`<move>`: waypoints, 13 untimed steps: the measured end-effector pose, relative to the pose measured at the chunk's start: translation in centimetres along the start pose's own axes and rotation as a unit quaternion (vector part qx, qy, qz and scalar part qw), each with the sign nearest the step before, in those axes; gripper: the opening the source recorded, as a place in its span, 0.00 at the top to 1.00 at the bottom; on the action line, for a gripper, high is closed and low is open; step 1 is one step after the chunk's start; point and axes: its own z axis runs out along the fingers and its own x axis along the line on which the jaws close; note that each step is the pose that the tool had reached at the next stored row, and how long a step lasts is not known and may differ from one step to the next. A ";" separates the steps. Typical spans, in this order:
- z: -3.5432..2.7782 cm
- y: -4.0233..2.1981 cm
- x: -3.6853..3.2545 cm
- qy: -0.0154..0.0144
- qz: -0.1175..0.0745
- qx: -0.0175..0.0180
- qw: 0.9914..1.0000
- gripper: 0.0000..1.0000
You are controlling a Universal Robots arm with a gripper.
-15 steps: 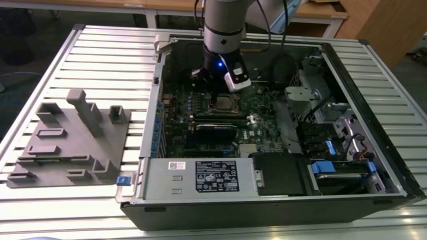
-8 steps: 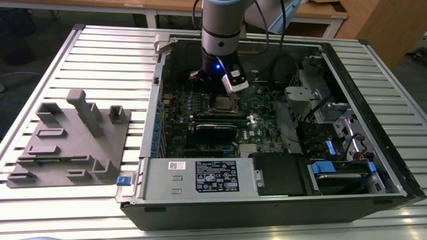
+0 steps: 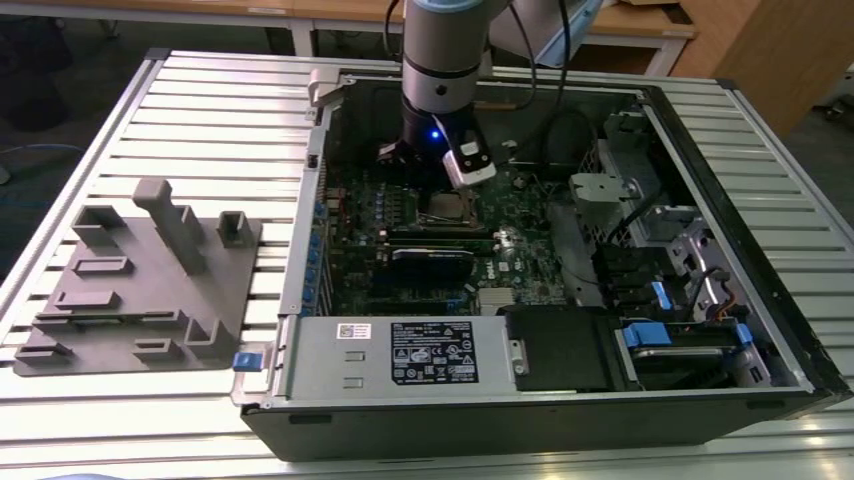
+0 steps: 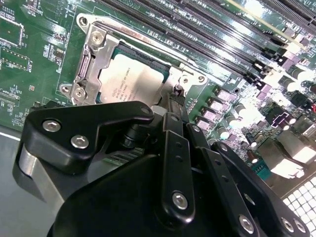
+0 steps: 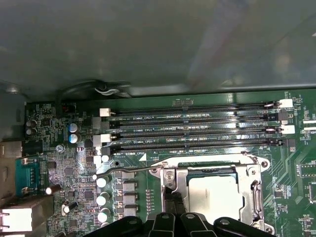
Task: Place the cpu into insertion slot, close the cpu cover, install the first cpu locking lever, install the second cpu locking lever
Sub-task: 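Close the cpu cover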
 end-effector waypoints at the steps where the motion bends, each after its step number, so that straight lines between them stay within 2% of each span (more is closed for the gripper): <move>1: 0.00 0.00 0.00 0.000 0.000 0.000 1.000 0.89; 13: 0.24 -0.02 0.05 -0.001 0.000 0.001 1.000 0.89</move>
